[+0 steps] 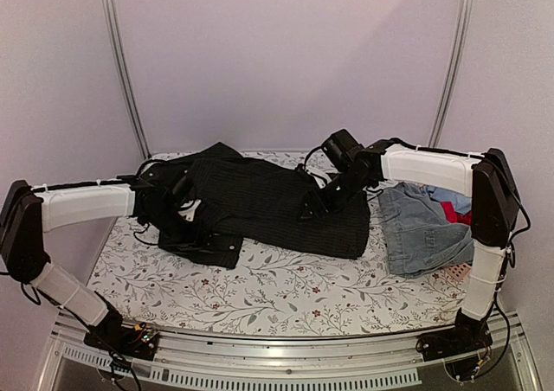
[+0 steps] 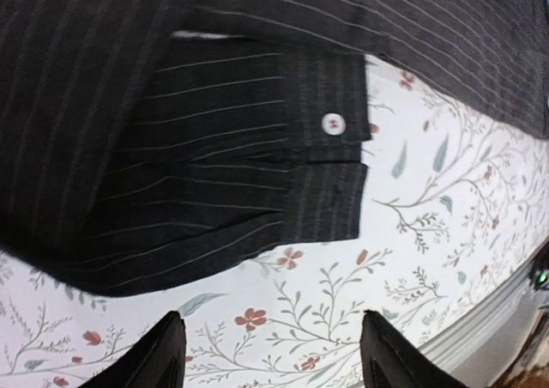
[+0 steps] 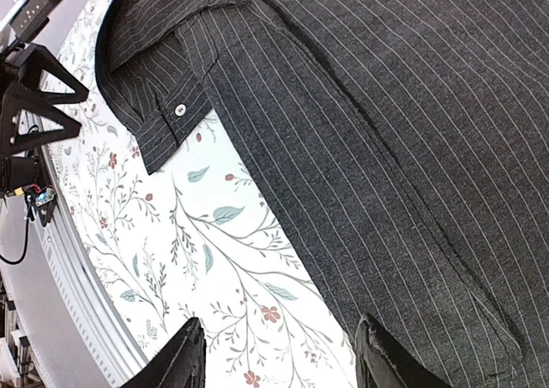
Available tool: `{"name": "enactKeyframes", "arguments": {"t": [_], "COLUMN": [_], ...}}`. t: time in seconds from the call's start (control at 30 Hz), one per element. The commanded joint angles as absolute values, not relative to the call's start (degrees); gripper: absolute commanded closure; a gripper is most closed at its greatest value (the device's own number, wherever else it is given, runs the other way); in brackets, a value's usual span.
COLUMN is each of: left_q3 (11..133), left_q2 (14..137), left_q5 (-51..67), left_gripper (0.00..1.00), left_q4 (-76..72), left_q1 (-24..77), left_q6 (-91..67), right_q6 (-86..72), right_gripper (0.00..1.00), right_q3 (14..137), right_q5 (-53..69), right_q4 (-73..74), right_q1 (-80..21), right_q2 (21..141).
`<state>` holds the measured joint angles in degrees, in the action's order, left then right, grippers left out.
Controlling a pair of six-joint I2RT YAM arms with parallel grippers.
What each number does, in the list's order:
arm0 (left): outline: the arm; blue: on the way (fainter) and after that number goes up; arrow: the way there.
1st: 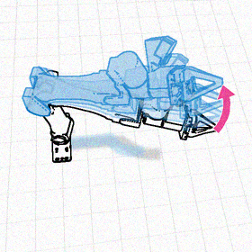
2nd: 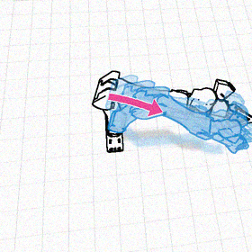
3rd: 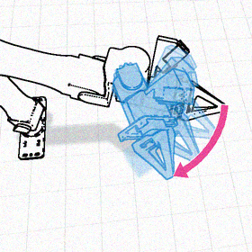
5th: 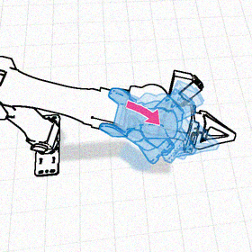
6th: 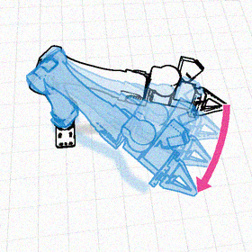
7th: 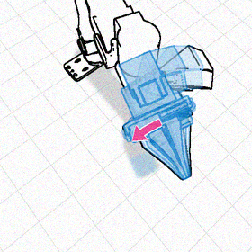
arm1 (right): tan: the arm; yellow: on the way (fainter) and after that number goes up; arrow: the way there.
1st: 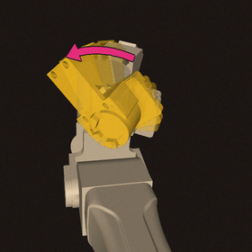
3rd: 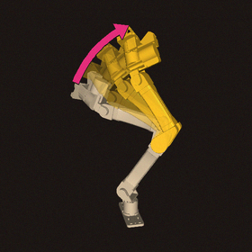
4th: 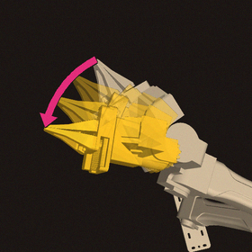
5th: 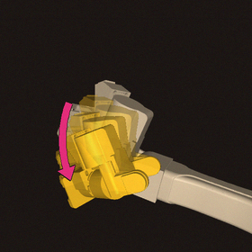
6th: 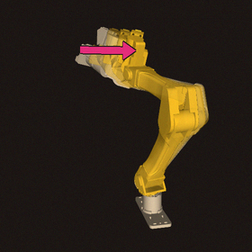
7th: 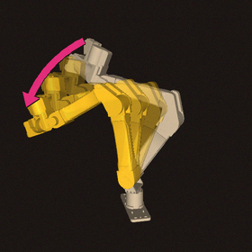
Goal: Fold and stack the mixed laundry pile
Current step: Pick up the 1/3-folded shirt from the center of the board, then pass from the left arm to the right
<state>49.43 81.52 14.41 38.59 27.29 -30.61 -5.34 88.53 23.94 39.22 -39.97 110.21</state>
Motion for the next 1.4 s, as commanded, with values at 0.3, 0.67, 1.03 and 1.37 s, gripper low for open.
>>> {"name": "enactKeyframes", "arguments": {"t": [0.3, 0.67, 1.03, 1.37], "left_q3": [62.88, 56.69, 64.31, 65.83], "left_q2": [104.53, 97.77, 86.21, 86.72], "left_q5": [2.7, 3.73, 21.65, 34.68], "left_gripper": [0.16, 0.95, 1.0, 0.99], "left_q4": [36.79, 41.22, 48.14, 48.14], "left_q1": [41.1, 44.91, 41.13, 36.68], "left_q6": [-15.81, -16.25, -13.63, -7.84], "right_q6": [-2.73, -2.88, 9.31, 25.1], "right_gripper": [0.42, 0.43, 0.37, 0.32], "right_q3": [87.62, 83.25, 81.65, 84.31], "right_q5": [23.18, 26.11, 34.85, 25.26], "right_q4": [34.47, 28.13, 17.47, 10.77], "right_q1": [-39.43, -38.95, -47.2, -57.81], "right_q2": [105.03, 101.05, 99.81, 105.25]}}
